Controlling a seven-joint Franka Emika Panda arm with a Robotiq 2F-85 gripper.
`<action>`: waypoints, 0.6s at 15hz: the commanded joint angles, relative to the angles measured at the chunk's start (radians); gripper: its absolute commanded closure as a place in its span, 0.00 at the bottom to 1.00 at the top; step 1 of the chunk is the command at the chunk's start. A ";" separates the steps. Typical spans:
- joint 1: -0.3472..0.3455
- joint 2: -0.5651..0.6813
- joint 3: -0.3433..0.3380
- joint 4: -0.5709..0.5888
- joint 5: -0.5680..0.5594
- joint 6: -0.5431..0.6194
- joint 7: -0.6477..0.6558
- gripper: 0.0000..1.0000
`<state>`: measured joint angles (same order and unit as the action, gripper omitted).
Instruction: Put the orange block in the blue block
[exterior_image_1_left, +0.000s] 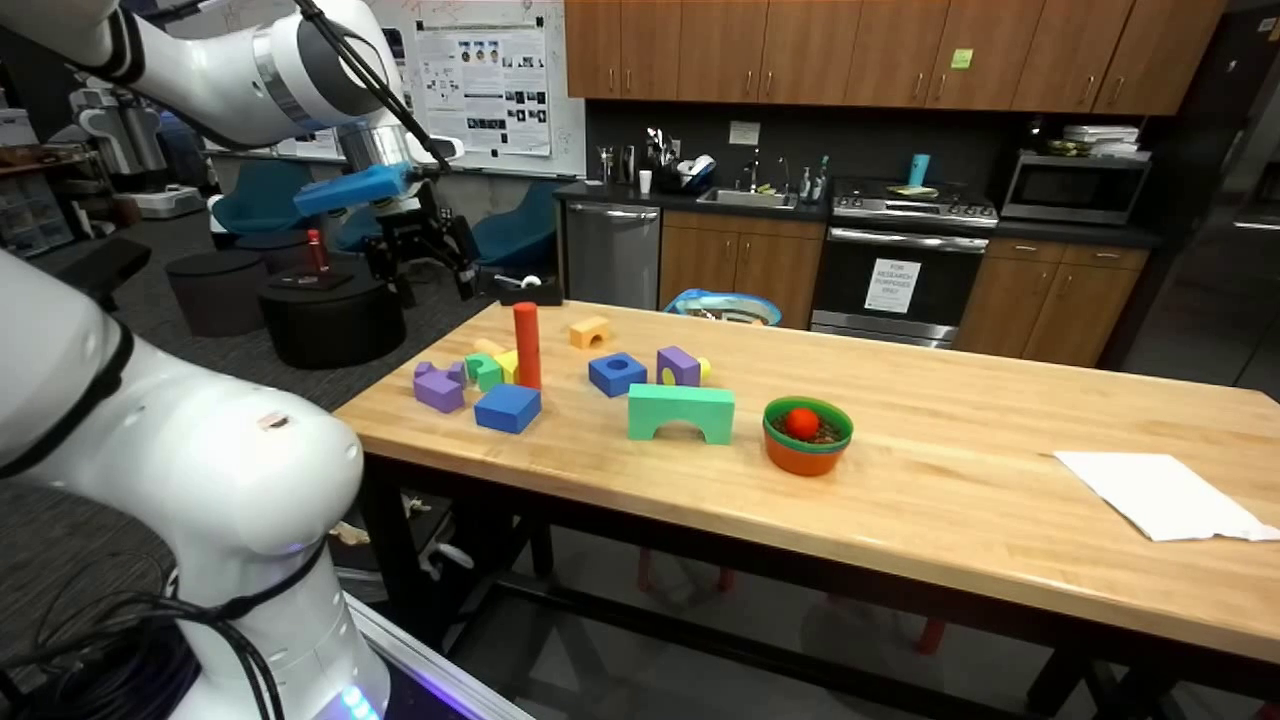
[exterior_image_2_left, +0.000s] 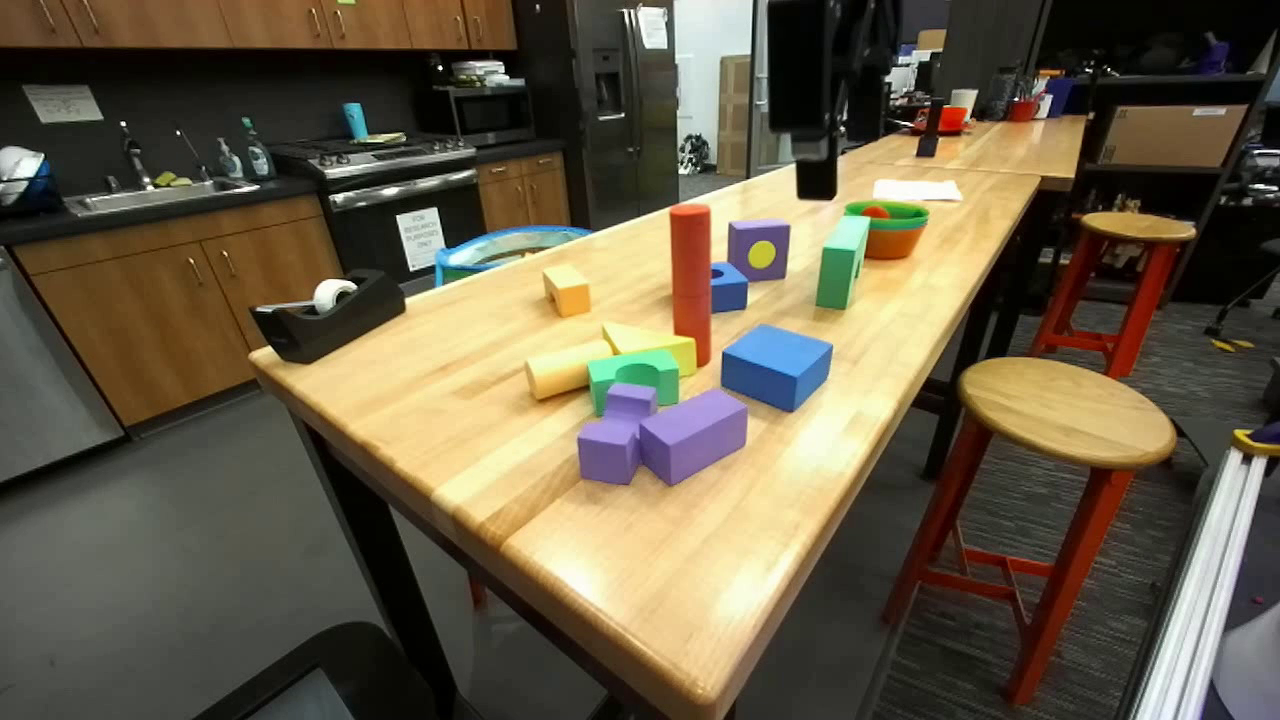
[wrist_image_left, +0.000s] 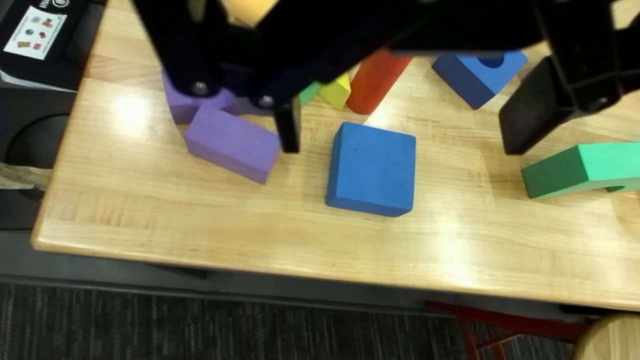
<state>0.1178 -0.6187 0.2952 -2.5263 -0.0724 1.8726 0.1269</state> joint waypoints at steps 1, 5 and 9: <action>0.031 0.000 -0.024 -0.005 -0.022 0.012 -0.006 0.00; 0.040 0.001 -0.031 -0.035 -0.088 0.135 -0.046 0.00; 0.026 0.052 -0.048 -0.050 -0.125 0.271 -0.074 0.00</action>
<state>0.1429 -0.6091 0.2726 -2.5695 -0.1556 2.0613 0.0661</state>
